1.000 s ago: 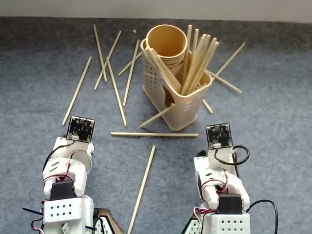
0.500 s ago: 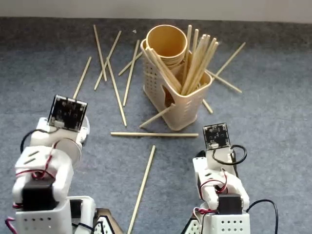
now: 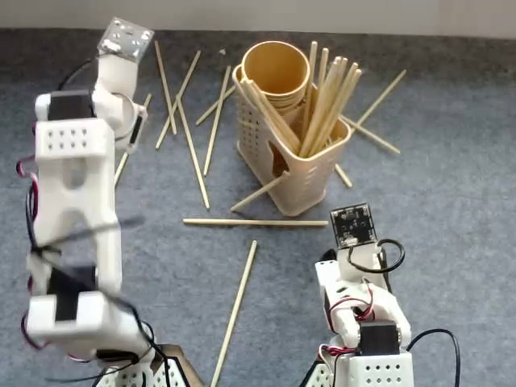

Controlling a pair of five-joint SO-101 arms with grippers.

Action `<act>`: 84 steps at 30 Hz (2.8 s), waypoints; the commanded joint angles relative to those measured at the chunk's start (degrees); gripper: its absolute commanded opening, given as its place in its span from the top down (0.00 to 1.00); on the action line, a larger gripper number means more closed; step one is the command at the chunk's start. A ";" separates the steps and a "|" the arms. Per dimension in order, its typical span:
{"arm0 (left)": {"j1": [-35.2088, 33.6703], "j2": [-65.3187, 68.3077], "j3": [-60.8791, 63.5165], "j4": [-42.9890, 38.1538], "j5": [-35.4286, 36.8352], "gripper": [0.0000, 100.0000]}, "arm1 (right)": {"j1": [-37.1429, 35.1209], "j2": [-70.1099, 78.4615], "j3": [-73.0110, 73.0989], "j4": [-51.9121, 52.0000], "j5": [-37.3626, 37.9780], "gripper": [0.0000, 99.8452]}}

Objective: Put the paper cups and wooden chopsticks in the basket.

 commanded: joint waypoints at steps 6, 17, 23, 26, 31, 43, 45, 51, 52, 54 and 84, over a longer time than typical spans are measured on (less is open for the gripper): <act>-5.05 33.89 -36.97 14.86 -4.13 0.82 | -0.75 -0.48 -0.22 -0.40 0.97 0.72; -5.32 56.84 -60.26 20.92 -4.13 0.83 | -0.75 -0.48 -0.22 -0.40 0.97 0.72; -5.32 61.41 -60.53 20.66 -4.13 0.83 | -0.75 -0.48 -0.22 -0.40 0.97 0.72; -5.41 62.64 -60.53 20.66 -4.13 0.83 | -0.75 -0.48 -0.22 -0.40 0.97 0.72; -6.29 63.69 -60.53 20.66 -4.13 0.88 | -0.75 -0.48 -0.22 -0.40 0.97 0.72; -12.09 63.96 -61.32 20.31 -4.22 0.86 | -0.75 -0.48 -0.22 -0.40 0.97 0.72; -11.74 64.04 -60.70 20.31 -4.31 0.89 | -0.75 -0.48 -0.22 -0.40 0.97 0.72; -7.52 63.69 -57.98 20.40 -8.88 0.99 | -0.75 -0.48 -0.22 -0.40 0.97 0.72; -6.90 63.60 -57.89 20.57 -8.88 0.99 | -0.75 -0.48 -0.22 -0.40 0.97 0.72; -5.93 62.90 -58.68 21.54 -8.70 0.99 | -0.75 -0.48 -0.22 -0.40 0.97 0.72; 44.09 25.36 -80.48 5.45 25.05 0.99 | -0.75 -0.48 -0.22 -0.40 0.97 0.72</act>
